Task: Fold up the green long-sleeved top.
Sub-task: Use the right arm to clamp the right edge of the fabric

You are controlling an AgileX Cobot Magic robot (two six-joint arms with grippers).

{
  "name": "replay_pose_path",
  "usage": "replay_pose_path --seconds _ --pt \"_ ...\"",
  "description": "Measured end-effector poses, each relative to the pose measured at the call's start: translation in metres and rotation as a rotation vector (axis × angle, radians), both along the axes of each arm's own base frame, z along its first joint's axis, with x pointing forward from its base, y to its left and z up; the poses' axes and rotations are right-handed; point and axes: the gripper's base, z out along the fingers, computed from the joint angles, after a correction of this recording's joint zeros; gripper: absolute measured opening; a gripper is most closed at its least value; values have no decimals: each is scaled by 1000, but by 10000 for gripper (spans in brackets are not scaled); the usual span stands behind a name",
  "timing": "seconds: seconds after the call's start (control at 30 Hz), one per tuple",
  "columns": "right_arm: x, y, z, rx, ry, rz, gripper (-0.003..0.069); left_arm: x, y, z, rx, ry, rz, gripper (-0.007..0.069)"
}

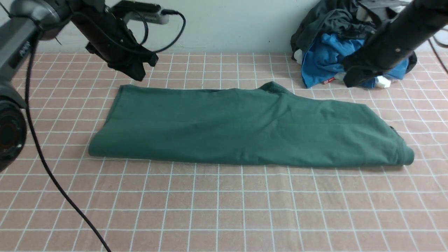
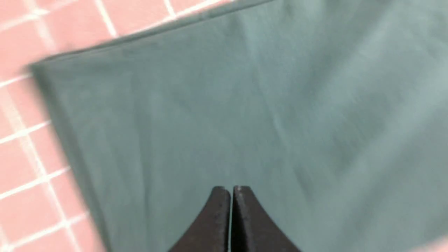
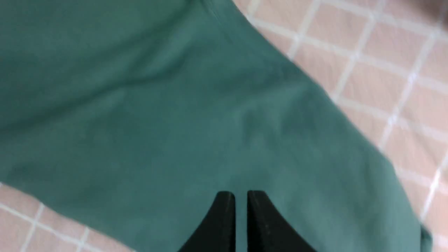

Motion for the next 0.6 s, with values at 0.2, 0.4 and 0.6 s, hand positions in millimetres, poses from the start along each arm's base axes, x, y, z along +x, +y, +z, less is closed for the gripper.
replay_pose_path --seconds 0.2,0.4,0.6 --pt "-33 -33 -76 -56 281 -111 52 -67 -1 44 -38 -3 -83 -7" --pt "-35 -51 -95 -138 244 -275 111 -171 8 74 -20 -42 -123 -7" --pt "-27 -55 -85 -157 125 -333 290 -264 25 100 57 -324 -46 -7"
